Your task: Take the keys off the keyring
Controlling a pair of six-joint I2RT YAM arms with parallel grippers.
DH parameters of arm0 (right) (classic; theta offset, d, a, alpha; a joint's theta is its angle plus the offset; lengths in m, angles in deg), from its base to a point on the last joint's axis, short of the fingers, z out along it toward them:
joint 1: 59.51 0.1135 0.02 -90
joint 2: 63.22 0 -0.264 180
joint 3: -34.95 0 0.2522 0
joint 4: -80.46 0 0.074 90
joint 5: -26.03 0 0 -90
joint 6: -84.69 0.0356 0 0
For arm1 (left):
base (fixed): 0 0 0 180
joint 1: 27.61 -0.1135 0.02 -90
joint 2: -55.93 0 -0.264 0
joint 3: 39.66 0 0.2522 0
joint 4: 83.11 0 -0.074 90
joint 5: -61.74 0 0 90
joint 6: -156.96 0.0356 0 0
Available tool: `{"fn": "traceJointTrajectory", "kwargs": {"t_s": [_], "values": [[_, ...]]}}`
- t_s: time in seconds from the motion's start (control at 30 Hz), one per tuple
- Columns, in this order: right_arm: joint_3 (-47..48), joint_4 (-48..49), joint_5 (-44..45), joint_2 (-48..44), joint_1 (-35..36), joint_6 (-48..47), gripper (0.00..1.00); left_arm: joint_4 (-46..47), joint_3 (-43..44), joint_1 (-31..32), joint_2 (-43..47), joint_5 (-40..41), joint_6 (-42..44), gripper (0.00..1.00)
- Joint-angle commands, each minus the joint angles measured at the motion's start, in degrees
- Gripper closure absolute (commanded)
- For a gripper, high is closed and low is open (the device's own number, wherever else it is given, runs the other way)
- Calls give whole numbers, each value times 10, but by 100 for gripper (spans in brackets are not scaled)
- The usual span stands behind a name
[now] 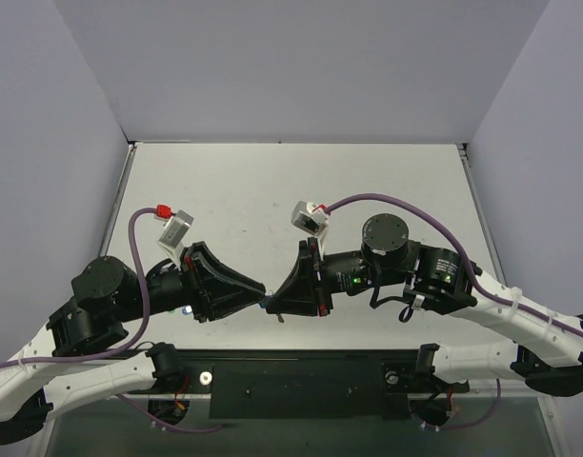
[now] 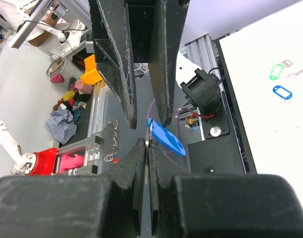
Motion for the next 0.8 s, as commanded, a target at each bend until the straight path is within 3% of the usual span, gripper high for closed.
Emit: {"fn": "traceJointTrajectory", "kwargs": {"t_s": [0.0,0.27,0.4,0.5,0.77], "values": [[7,30,-1,-6,5,0,100,46,-2,2,-2,-1,-4,69],[8,30,-1,-7,5,-1,100,52,-9,3,-4,-6,-8,71],[8,30,-1,-6,4,-1,100,54,-12,3,-3,-9,-11,83],[8,30,0,-6,5,-1,100,54,-12,2,-3,-10,-11,99],[17,14,-7,-1,5,-3,100,24,17,3,-19,-24,4,100]]}}
